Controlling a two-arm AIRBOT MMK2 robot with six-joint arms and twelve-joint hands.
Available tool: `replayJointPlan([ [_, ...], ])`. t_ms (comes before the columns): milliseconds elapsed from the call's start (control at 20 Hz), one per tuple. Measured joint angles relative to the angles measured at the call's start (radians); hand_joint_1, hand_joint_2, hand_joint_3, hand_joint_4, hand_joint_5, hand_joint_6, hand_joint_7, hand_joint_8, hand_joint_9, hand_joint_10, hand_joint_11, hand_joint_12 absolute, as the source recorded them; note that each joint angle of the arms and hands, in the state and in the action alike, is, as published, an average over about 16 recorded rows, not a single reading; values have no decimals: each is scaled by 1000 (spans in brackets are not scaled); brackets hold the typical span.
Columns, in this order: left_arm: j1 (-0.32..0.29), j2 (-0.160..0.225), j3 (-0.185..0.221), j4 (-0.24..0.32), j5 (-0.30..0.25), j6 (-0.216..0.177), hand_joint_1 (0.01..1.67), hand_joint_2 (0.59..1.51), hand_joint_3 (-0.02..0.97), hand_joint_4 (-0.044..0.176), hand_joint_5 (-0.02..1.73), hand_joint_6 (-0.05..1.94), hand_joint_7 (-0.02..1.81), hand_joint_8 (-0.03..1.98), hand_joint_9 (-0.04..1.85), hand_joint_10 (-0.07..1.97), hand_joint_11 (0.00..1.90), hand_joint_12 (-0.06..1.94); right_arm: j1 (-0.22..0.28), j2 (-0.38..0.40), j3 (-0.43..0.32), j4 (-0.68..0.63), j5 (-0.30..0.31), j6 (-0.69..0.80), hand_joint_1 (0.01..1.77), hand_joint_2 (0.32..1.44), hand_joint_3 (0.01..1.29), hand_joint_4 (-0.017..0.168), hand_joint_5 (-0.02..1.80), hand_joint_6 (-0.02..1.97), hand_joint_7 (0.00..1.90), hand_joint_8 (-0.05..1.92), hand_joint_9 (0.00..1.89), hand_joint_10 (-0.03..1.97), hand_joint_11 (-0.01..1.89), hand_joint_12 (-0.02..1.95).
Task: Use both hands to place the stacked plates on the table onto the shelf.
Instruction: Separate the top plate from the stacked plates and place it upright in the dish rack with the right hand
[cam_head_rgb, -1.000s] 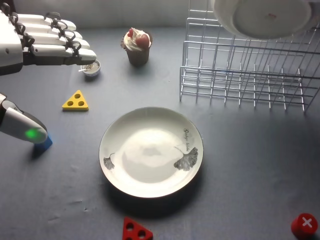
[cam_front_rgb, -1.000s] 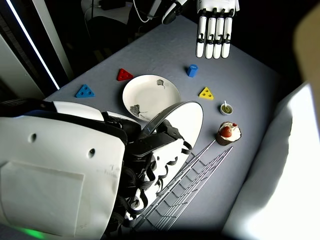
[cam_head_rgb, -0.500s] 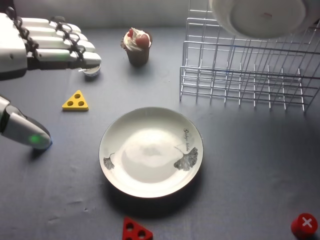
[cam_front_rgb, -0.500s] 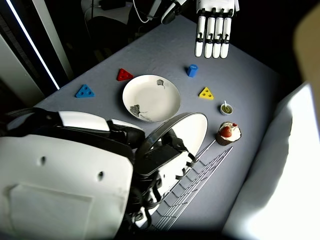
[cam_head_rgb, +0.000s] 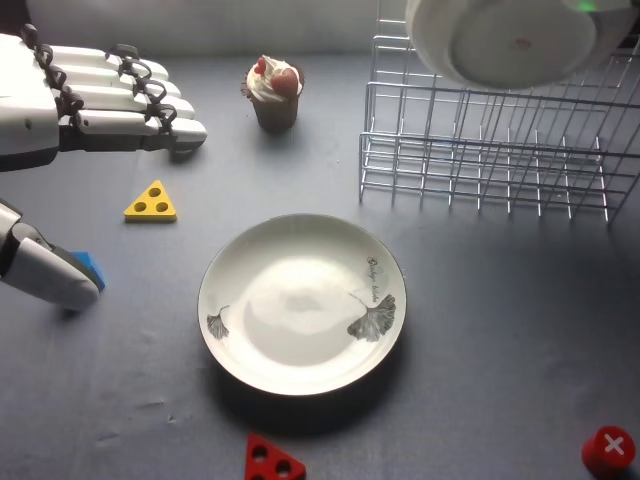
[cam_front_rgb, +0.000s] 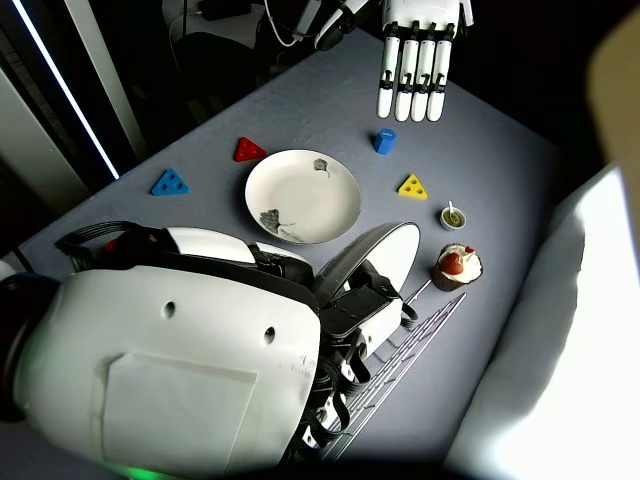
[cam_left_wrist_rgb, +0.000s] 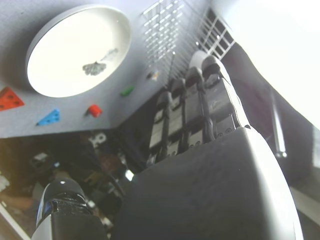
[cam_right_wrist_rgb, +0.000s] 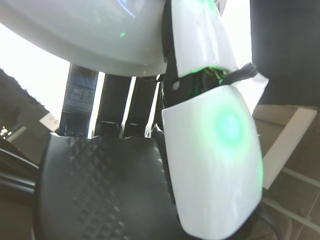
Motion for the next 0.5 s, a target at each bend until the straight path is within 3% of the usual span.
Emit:
replayJointPlan([
  [500,3,-4,13,10,-48,0,37,867,20,7,102,5,128,-2,114,9,114,7,-37,-46,52,-36,35,15,1482,970,14,-10,908,792,1112,562,1190,584,982,1320],
])
